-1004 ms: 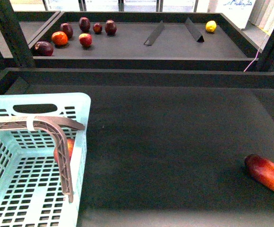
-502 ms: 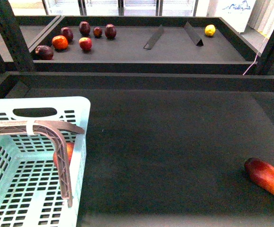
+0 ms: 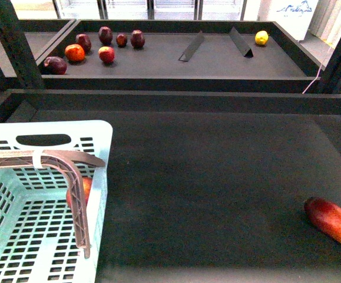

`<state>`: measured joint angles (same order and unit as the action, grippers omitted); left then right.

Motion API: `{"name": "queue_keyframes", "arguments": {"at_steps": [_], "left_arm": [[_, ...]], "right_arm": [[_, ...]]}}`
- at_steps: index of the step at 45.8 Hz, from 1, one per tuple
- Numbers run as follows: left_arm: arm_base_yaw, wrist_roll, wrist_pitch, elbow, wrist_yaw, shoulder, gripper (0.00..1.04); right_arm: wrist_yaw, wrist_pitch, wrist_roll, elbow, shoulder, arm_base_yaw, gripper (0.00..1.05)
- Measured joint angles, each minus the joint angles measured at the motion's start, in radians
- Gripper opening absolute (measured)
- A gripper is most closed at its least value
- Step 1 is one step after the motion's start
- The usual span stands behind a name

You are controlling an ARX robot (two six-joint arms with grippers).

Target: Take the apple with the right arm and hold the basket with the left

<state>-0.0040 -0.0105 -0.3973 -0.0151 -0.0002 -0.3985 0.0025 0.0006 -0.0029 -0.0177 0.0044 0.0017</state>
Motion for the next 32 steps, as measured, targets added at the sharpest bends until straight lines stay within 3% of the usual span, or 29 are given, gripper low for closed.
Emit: {"name": "queue_keyframes", "arguments": {"at_steps": [28, 32], "left_arm": [[0.0, 0.0, 0.226, 0.0, 0.0, 0.228, 0.03], [0.0, 0.0, 0.366, 0.0, 0.0, 0.333, 0.03]], "right_arm": [[0.0, 0.0, 0.0, 0.0, 0.0, 0.0, 0.96], [0.0, 0.0, 0.0, 0.0, 0.0, 0.0, 0.96]]}}
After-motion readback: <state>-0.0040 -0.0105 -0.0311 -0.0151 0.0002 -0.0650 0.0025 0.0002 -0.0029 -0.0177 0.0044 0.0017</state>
